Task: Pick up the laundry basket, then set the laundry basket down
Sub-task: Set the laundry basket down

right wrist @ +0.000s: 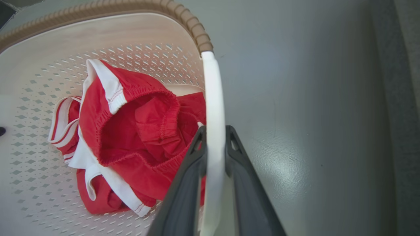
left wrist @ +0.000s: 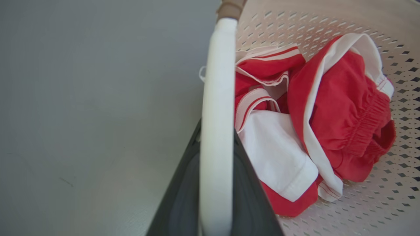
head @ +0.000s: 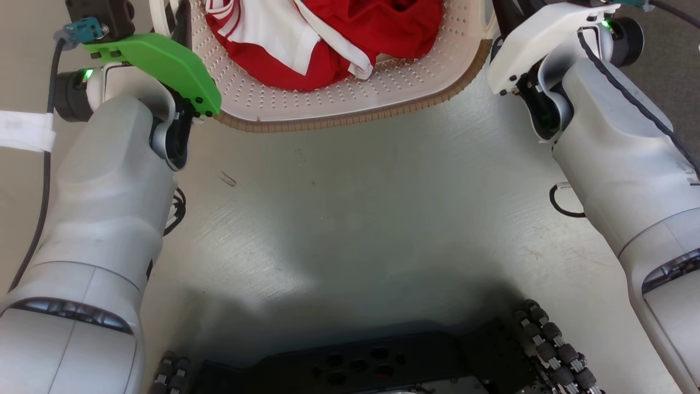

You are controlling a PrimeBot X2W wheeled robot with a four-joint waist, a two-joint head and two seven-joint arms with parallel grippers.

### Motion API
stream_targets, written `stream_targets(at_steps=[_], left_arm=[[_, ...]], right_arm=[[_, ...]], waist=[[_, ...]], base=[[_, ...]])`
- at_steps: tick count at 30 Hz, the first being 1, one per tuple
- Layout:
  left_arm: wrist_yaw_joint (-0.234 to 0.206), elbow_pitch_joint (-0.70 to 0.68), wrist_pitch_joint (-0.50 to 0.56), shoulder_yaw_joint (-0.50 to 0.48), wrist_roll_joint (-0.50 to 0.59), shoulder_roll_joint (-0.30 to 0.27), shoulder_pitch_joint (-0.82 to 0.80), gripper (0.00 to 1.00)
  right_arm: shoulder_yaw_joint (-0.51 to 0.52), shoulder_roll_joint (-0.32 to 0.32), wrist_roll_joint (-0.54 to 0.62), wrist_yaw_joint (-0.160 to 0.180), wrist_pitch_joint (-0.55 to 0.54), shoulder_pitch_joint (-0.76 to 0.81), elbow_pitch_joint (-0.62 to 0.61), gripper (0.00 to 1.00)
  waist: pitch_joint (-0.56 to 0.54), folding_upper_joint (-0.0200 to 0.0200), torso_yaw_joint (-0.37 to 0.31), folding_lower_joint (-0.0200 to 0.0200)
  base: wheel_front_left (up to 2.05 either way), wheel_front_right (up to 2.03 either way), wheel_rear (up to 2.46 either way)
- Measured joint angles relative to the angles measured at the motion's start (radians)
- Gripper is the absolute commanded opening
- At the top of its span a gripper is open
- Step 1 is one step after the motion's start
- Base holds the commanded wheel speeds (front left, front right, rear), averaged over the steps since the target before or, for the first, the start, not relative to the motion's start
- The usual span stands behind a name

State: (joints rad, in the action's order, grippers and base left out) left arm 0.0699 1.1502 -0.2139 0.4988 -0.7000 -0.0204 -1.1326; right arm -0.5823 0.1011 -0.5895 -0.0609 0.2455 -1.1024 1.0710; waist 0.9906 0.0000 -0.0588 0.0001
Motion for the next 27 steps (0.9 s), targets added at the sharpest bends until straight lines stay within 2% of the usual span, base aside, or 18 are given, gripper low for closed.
stream_targets(at_steps=[9, 26, 27], left_arm=[[0.0, 0.009, -0.013, 0.001, 0.003, -0.005, -0.023, 0.0], [0.02, 0.041, -0.025, 0.022, 0.019, -0.001, -0.045, 0.0], [0.025, 0.042, -0.025, 0.025, 0.02, -0.001, -0.045, 0.17]], right_arm=[[0.025, 0.001, 0.011, 0.017, 0.005, -0.007, -0.042, 0.0], [0.042, 0.0, 0.035, 0.017, 0.009, -0.005, -0.043, 0.0], [0.04, 0.0, 0.037, 0.014, 0.01, -0.005, -0.042, 0.25]], waist=[[0.029, 0.0, -0.007, -0.0001], [0.032, 0.0, -0.004, -0.0001], [0.032, 0.0, -0.003, -0.0001]], base=[[0.0, 0.0, 0.0], [0.0, 0.0, 0.0], [0.0, 0.0, 0.0]])
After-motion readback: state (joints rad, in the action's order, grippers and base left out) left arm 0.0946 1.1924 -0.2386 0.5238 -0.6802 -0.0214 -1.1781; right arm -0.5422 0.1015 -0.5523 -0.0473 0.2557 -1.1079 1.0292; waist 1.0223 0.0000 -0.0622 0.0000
